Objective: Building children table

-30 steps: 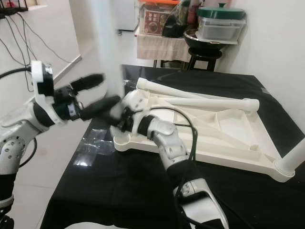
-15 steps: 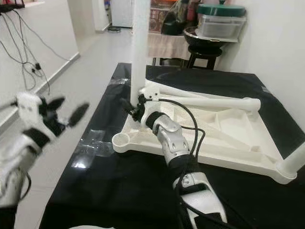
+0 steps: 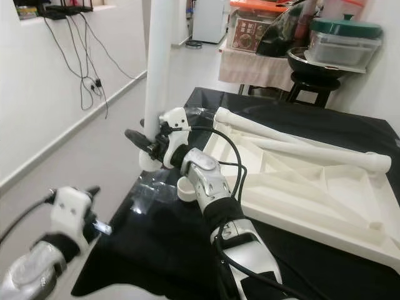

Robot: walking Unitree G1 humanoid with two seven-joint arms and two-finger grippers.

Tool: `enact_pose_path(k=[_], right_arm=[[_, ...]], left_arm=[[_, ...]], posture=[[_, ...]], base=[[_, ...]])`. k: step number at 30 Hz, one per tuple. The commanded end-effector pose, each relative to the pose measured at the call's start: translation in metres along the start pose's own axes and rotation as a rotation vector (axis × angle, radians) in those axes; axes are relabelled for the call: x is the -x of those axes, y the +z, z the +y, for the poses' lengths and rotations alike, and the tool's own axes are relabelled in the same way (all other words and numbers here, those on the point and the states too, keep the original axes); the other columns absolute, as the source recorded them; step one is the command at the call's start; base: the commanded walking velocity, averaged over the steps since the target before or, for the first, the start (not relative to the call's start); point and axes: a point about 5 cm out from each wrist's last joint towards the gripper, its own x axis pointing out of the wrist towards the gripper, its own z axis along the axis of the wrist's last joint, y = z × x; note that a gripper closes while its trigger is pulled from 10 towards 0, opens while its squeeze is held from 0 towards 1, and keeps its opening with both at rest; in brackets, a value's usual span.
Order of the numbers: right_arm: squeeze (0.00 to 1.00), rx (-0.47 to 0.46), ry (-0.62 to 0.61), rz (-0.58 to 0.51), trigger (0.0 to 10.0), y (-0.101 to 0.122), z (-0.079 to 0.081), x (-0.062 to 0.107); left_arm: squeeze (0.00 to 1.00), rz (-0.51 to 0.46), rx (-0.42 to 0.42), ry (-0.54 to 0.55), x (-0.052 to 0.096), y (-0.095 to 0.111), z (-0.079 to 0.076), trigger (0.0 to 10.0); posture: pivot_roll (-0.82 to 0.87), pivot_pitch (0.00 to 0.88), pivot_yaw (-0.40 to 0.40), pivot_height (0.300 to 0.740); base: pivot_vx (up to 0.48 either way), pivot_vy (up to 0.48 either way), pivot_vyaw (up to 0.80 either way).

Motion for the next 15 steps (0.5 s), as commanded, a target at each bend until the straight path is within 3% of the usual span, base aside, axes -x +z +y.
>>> enact_pose_path(k=[1,7,11,15], right_arm=[[0.00,-0.036,0.030,-0.020,10.0,0.002,-0.003,0.002],[0.00,-0.086,0.242,0.004,10.0,0.001,-0.010,0.022],[0.00,-0.088,0.278,0.016,10.0,0.000,-0.011,0.025],[0.00,-0.102,0.346,0.031,10.0,0.003,-0.017,0.033]], left_arm=[[0.00,-0.001,-0.037,-0.022,0.004,0.005,-0.007,10.0],[0.00,0.003,-0.048,-0.051,0.024,0.015,-0.015,10.0],[0.00,0.006,-0.060,-0.064,0.028,0.017,-0.018,10.0],[0.00,0.011,-0.071,-0.091,0.043,0.026,-0.029,10.0]], posture=[[0.14,0.160,-0.047,0.740],[0.15,0.239,-0.033,0.740],[0.15,0.254,-0.027,0.740],[0.17,0.318,-0.010,0.740]], base=[[0.000,0.000,0.00],[0.000,0.000,0.00],[0.000,0.000,0.00],[0.000,0.000,0.00]])
